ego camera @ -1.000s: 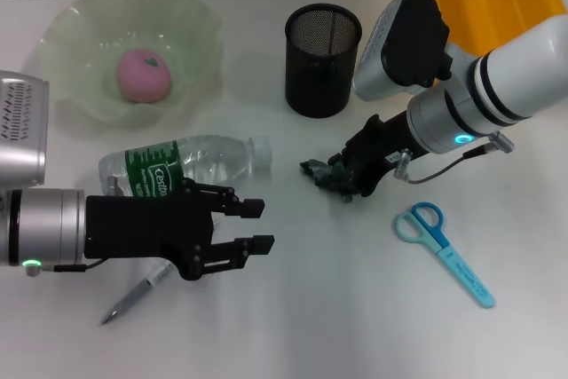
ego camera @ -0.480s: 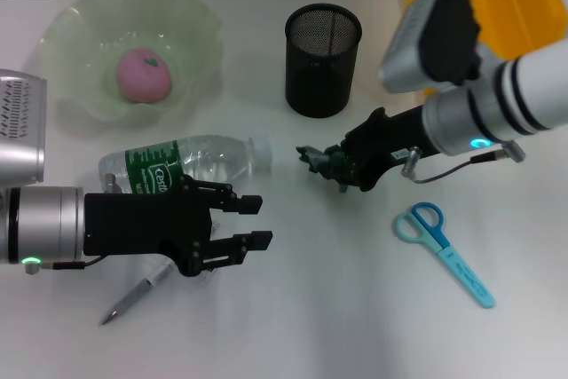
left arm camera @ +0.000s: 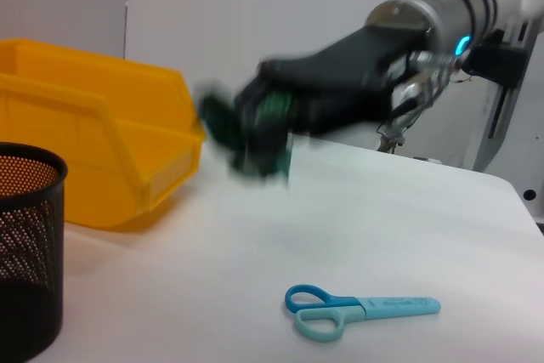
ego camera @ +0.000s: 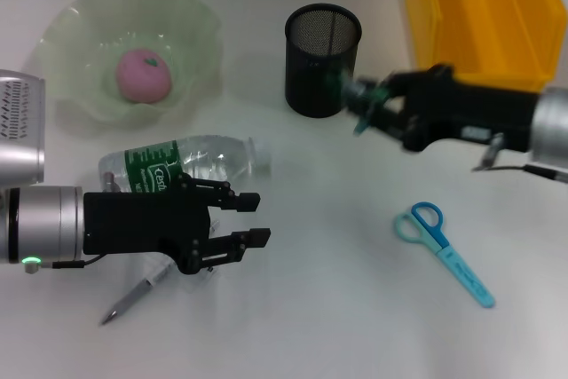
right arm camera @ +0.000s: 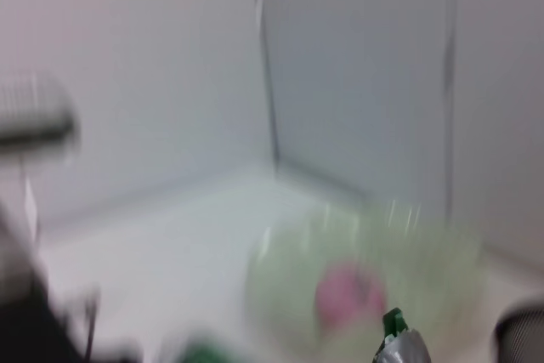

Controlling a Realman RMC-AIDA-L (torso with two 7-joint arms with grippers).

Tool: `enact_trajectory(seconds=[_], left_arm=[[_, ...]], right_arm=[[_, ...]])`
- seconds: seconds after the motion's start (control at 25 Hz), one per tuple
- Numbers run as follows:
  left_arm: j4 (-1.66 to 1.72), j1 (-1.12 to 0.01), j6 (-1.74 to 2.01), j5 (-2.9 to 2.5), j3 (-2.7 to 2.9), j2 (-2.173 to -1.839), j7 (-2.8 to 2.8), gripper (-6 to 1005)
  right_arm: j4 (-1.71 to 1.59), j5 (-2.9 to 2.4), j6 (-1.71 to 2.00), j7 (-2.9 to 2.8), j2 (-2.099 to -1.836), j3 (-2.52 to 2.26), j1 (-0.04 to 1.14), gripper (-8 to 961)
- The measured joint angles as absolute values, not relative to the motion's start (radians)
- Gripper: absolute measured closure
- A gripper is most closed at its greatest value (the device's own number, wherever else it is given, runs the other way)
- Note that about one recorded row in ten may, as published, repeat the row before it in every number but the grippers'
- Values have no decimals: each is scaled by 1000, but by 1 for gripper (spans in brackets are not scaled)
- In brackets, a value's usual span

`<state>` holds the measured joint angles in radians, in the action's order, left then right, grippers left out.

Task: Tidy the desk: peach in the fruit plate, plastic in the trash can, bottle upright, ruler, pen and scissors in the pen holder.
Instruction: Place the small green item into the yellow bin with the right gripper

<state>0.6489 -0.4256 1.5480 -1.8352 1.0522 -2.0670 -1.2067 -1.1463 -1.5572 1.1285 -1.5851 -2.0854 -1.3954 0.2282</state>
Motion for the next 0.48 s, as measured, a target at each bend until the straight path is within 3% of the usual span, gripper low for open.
enact_trajectory(seconds=[0.48], left_arm=[[649,-434,1526,-1835,1052,-2070,-1206,546]], right_arm=[[-704,-1066,1344,-1013,-2085,-1079,208,766]])
